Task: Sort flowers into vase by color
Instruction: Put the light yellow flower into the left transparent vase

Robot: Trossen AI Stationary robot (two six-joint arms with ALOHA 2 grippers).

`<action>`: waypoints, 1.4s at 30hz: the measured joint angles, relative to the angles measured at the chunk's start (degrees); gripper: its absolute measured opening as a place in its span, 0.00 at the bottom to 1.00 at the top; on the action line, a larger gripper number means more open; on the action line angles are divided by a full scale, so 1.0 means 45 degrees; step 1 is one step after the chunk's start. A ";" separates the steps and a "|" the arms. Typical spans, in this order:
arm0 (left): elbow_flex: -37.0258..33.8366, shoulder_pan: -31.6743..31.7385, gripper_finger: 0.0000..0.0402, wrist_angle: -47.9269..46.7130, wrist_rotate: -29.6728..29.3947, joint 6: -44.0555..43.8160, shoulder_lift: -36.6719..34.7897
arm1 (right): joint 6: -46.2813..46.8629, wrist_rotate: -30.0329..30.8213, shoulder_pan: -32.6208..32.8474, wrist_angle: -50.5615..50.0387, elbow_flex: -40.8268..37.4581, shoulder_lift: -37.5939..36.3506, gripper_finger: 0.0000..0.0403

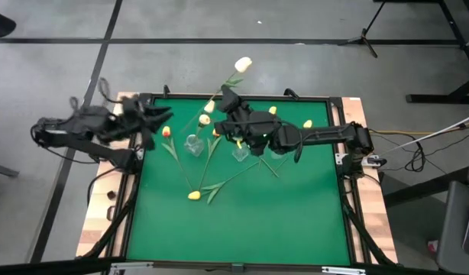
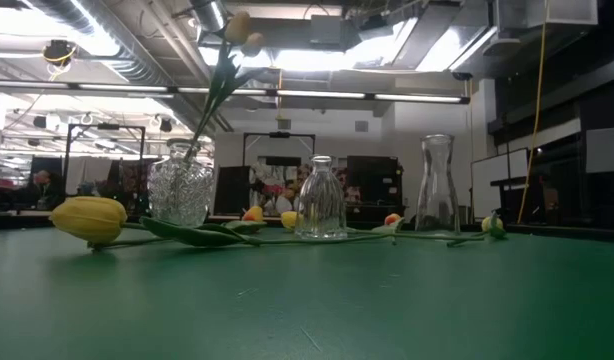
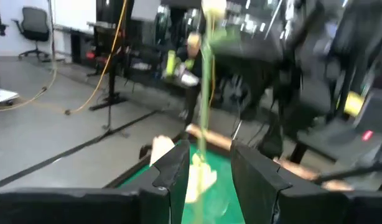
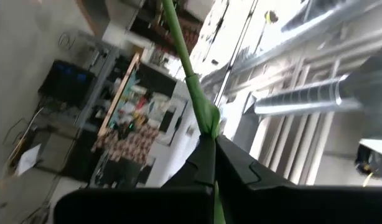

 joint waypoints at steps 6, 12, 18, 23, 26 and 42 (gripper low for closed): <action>0.0030 0.1328 0.28 -0.1229 0.2747 -0.1362 -0.0510 | 0.0042 -0.1473 0.0201 -0.0976 0.0000 0.0071 0.01; 0.0018 0.2381 0.28 -0.1618 0.5357 -0.2080 0.0565 | -0.0104 -0.1892 0.0186 -0.1063 0.0000 0.0579 0.01; 0.0015 0.3298 0.28 -0.1571 0.6594 -0.1954 0.1328 | -0.0123 -0.1874 0.0186 -0.1044 -0.0005 0.0965 0.01; 0.0015 0.3975 0.28 -0.1628 0.7406 -0.1806 0.1632 | -0.0133 -0.1957 0.0186 -0.1035 -0.0005 0.0991 0.01; 0.0015 0.4393 0.28 -0.1609 0.7933 -0.1793 0.1738 | -0.0131 -0.2033 0.0186 -0.0862 -0.0005 0.0991 0.01; 0.0015 0.4812 0.28 -0.1753 0.8892 -0.1707 0.2839 | -0.0152 -0.2753 0.0557 -0.0355 -0.0005 0.0991 0.01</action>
